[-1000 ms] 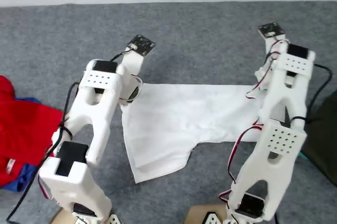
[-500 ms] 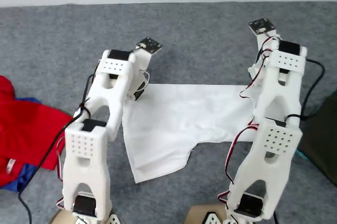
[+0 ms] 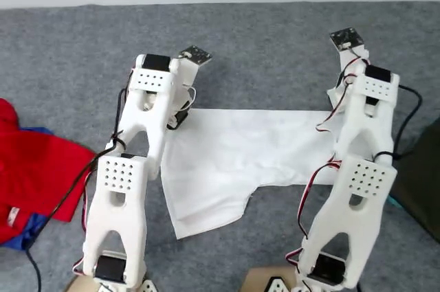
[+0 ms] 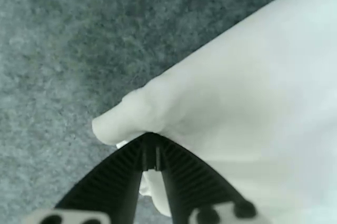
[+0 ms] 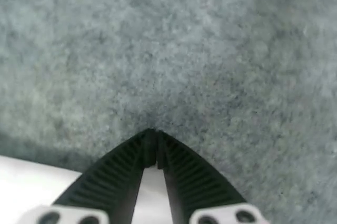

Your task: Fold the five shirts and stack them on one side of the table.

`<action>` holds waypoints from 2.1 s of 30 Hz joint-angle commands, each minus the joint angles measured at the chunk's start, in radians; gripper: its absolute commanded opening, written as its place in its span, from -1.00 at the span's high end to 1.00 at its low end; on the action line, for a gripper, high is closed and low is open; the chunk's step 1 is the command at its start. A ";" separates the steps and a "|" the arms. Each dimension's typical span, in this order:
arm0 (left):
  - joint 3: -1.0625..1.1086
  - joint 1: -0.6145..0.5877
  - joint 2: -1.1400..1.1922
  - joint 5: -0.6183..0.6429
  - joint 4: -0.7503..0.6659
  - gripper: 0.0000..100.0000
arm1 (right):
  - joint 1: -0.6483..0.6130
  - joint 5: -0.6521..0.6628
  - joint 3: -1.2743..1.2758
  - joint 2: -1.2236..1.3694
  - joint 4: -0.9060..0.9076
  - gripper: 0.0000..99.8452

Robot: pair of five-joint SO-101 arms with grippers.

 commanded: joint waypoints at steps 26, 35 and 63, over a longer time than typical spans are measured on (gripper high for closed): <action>-0.005 -0.012 0.017 -0.002 0.005 0.99 | -0.039 -0.127 -0.048 -0.325 0.283 0.95; -0.005 -0.011 0.017 -0.002 0.005 0.99 | 0.024 -0.157 -0.046 -0.183 0.262 0.95; -0.031 -0.009 -0.086 0.018 0.009 0.99 | 0.076 -0.163 -0.046 -0.378 0.398 0.76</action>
